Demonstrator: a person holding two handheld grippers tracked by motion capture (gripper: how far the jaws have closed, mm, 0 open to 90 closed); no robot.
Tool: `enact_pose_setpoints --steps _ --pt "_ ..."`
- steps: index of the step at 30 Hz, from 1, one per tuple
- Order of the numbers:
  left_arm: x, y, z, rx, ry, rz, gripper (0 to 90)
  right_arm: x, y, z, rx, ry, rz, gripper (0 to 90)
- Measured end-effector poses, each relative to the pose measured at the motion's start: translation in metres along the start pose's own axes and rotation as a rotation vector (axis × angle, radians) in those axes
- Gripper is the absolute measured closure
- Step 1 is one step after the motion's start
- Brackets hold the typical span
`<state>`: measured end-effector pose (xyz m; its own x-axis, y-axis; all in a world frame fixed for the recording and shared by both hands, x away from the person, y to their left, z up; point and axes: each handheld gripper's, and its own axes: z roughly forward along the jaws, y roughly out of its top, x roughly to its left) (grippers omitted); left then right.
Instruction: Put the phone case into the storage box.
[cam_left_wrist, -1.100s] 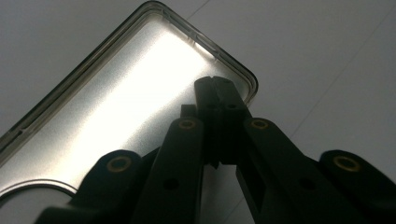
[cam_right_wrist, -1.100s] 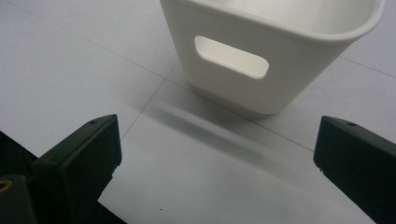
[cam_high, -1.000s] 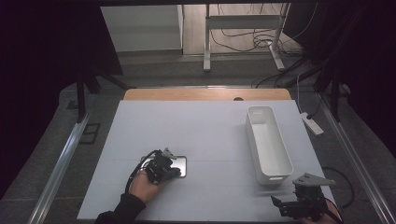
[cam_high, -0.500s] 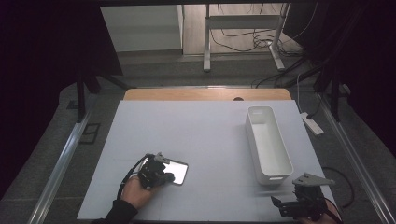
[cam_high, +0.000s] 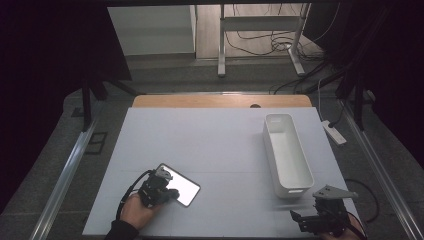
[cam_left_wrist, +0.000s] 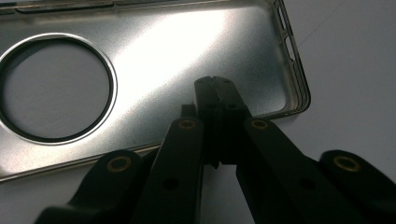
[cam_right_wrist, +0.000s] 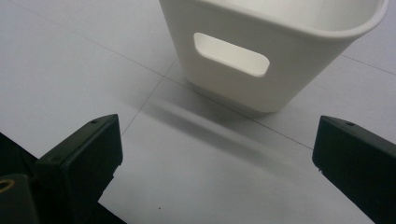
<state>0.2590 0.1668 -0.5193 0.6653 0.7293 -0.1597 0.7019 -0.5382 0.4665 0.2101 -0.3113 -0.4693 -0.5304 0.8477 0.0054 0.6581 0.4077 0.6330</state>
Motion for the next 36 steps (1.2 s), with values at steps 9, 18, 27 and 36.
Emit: enact_pose_setpoints --steps 9,18,27,36 --pt "-0.015 0.004 0.004 0.009 -0.025 0.030 89.1 0.000 0.000 0.000 0.002 -0.001 0.000 2.2" --pt "-0.014 -0.010 -0.005 0.032 -0.012 0.016 89.1 0.000 0.000 0.000 0.004 -0.001 -0.001 2.2" --pt "-0.003 -0.025 -0.016 0.054 0.010 -0.012 89.1 0.000 0.000 0.001 0.007 -0.003 0.000 2.2" --pt "0.013 -0.037 -0.025 0.057 0.046 -0.060 89.0 0.000 0.000 0.001 0.009 -0.002 -0.002 2.3"
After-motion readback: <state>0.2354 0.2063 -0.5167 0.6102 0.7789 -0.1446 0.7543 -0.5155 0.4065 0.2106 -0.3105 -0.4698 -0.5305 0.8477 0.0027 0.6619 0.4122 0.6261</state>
